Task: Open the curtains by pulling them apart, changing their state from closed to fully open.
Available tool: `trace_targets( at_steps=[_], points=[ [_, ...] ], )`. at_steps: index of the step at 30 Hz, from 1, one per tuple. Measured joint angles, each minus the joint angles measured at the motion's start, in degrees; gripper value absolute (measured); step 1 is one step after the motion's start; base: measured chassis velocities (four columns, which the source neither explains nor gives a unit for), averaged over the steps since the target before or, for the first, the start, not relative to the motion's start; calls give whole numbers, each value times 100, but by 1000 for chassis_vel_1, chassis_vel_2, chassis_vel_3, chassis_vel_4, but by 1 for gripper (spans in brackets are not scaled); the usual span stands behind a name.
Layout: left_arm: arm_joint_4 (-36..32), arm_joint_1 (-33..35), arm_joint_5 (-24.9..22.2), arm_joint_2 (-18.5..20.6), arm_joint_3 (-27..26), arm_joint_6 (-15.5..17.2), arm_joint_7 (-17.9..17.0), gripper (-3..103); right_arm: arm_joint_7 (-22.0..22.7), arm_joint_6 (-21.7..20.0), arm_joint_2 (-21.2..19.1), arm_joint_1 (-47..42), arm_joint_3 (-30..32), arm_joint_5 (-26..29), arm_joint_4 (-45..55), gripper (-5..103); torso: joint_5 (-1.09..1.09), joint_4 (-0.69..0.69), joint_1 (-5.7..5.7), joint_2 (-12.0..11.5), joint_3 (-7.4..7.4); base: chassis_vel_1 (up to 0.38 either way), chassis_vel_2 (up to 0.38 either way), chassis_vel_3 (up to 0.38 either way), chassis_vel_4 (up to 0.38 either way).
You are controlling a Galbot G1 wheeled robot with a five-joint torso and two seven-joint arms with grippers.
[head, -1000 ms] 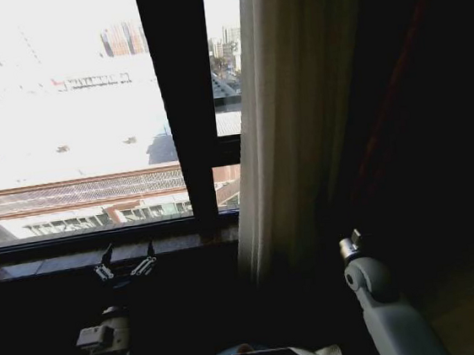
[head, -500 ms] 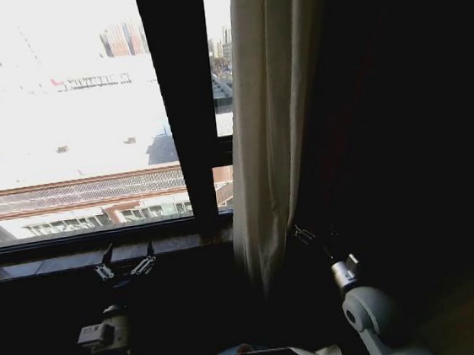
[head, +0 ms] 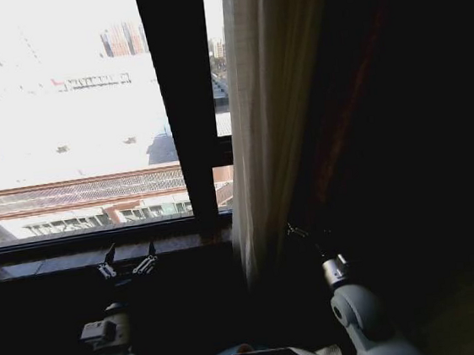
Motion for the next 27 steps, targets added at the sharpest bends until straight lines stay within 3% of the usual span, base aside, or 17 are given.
trace_targets(
  at_steps=[14, 27],
  points=[
    [36, -13, -3, 2, 0, -7, 9, 100, -39, 121, 70, 73, -12, -289, -130, 100, 0, 0, 0, 0, 0, 23, 27, -22, -28],
    [34, 2, 5, -9, -3, -17, 12, 100, -38, 122, 65, 85, -15, -281, -126, 100, 0, 0, 0, 0, 0, 242, 230, -229, -246]
  ],
)
